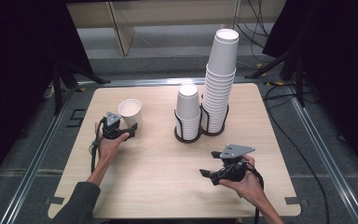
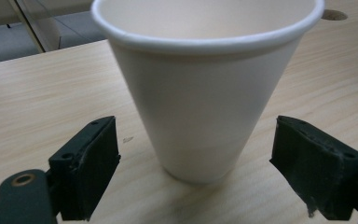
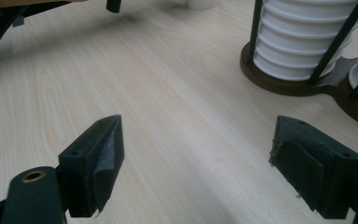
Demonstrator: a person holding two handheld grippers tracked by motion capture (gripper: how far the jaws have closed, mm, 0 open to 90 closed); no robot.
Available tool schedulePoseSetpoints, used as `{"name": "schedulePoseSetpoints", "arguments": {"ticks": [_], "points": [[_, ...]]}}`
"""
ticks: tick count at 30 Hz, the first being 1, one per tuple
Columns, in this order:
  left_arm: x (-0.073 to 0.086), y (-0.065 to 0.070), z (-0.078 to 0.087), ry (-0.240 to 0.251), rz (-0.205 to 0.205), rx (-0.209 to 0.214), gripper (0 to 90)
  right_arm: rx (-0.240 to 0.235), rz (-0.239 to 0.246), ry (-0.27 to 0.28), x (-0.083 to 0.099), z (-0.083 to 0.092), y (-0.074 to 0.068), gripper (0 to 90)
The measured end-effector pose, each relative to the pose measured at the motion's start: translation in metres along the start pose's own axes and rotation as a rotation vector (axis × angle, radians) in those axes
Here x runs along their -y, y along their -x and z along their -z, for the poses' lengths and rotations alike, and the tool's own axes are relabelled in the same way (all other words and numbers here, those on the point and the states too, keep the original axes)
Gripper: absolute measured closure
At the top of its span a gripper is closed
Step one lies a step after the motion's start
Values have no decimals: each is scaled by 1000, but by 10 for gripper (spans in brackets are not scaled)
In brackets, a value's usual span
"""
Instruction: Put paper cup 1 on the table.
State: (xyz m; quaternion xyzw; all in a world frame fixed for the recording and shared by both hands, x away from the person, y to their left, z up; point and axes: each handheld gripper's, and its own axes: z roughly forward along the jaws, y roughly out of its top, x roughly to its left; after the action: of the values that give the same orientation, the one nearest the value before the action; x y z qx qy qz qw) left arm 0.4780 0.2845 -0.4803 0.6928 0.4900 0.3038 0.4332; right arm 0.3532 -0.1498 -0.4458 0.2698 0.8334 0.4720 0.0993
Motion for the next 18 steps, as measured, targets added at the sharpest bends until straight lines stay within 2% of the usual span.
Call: {"name": "schedulePoseSetpoints", "arguments": {"ticks": [1, 2, 3, 5, 10, 12, 13, 14, 17, 18], "points": [[0, -1, 3, 6, 5, 7, 143, 1, -18, 4, 0, 0, 0, 183], [0, -1, 6, 6, 8, 6, 144, 9, -5, 4, -1, 1, 1, 183], [0, -1, 11, 13, 10, 9, 143, 5, -24, 2, -1, 2, 0, 183], [1, 2, 19, 27, 6, 16, 144, 27, -26, 15, -2, 5, 3, 183], [-1, 15, 42, 58, -16, 39, 144, 60, -57, 31, -2, 10, 9, 182], [-3, 21, 52, 73, -16, 63, 144, 53, -62, 44, -2, 10, 11, 180], [-3, 24, 57, 80, -18, 69, 145, 73, -54, 40, -3, 12, 11, 180], [-4, 27, 63, 85, -19, 76, 145, 62, -66, 38, -3, 12, 11, 179], [-4, 36, 78, 108, 8, 103, 147, 86, -55, 44, -4, 13, 13, 178], [-4, 38, 83, 118, 15, 117, 147, 83, -68, 38, -4, 13, 13, 177]]}}
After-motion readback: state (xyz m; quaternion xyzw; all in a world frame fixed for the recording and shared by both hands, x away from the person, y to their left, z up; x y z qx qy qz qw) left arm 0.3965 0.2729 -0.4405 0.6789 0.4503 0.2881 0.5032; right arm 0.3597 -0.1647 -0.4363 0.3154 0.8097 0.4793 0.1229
